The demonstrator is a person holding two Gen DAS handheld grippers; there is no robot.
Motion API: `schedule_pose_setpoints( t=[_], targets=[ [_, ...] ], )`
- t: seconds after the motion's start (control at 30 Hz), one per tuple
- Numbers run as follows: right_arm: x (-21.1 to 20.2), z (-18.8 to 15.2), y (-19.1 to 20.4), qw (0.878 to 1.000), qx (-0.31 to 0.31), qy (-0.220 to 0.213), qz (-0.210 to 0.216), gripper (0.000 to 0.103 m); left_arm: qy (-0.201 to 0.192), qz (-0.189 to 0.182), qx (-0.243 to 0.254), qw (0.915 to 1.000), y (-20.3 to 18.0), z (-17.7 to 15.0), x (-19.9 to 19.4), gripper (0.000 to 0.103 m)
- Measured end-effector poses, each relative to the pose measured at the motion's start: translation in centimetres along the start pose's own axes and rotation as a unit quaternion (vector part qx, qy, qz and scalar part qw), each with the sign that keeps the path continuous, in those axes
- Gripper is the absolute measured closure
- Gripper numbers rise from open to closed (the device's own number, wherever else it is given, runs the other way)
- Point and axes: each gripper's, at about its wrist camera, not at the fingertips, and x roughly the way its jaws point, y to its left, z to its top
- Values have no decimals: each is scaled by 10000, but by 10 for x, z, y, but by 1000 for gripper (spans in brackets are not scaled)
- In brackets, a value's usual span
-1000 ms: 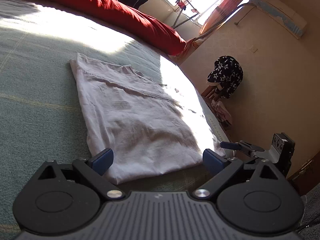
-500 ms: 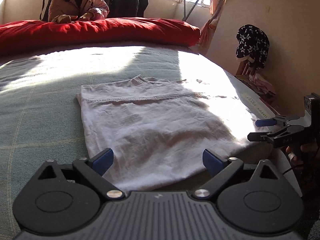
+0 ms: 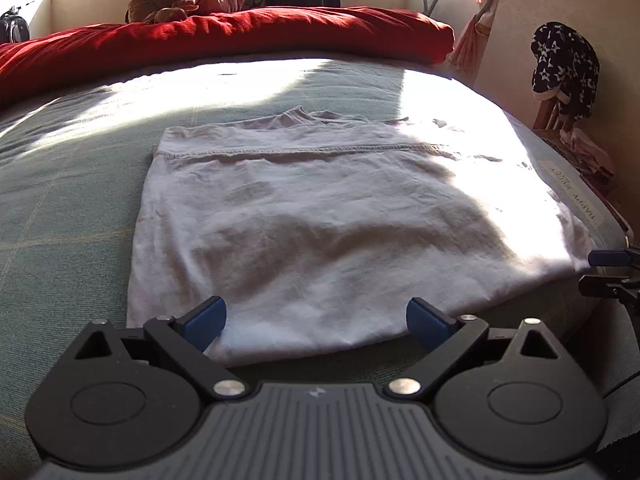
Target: Fold clothes
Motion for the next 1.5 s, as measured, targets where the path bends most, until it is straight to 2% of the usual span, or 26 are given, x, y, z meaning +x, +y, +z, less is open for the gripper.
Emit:
schedule_pose_setpoints(
  t=[0.17,0.37,0.63,0.73,0.87,0.93,1.03,1.13,1.27,1.4,1.5],
  targets=[
    [1,-3,-13,9995,214,-154,185,0,-87,-21,6,10000,-20,12,-1,6],
    [3,-7,-28,9977,442,-319,401,0,92,-113,-101,9998,-38,18,15,6],
    [6,-13,-21,9990,3,-297,324,0,212,-169,-86,9996,-59,23,21,6],
    [-1,-1,-22,9985,44,-315,455,0,185,-159,-77,9997,-63,26,19,6],
    [-8,24,-31,9950,263,-767,576,0,210,-110,-46,9997,-70,27,21,6],
    [-5,33,-33,9944,336,-853,533,0,225,-123,-22,9997,-72,25,21,6],
    [4,38,-35,9952,405,-776,439,0,321,-139,-164,9993,-69,18,23,6],
    [13,30,-37,9966,576,-512,306,0,472,-107,-348,9982,-61,9,26,6],
    [14,16,-39,9963,718,-385,258,0,262,-216,-367,9988,-56,9,15,6],
    [8,13,-36,9965,745,-339,189,0,-31,-142,-546,9984,-43,16,8,6],
    [5,14,-32,9967,740,-311,95,0,-15,-220,-756,9969,-33,14,10,6]
  ],
)
